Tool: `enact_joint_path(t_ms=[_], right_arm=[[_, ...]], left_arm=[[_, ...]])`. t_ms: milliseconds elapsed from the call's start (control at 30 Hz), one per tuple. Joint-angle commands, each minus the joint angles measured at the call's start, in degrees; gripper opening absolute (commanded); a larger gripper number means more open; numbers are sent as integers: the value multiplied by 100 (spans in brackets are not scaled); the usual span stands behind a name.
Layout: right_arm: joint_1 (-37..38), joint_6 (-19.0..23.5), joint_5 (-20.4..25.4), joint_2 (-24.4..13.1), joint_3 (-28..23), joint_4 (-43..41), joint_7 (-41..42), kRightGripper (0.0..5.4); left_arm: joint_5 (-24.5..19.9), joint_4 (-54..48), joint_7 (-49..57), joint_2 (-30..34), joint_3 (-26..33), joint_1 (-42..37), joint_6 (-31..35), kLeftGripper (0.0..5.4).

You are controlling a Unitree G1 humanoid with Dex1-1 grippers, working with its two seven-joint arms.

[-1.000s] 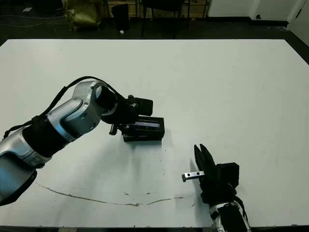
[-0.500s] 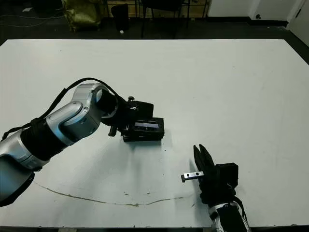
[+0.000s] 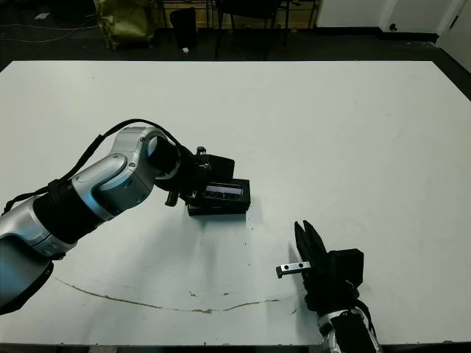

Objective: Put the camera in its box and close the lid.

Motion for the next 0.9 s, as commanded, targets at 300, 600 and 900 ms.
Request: enact_joint_path(t_ms=[300, 600, 900], right_arm=[[71, -45, -36, -17, -7, 103, -15, 0], [72, -59, -46, -17, -12, 114, -7, 0], [57, 47, 2, -31, -16, 64, -6, 0]], left_arm=[[176, 529, -647, 186, -576, 323, -964, 358], [304, 558, -780, 185, -452, 408, -1557, 539], [410, 431, -794, 229, -300, 569, -1392, 539]])
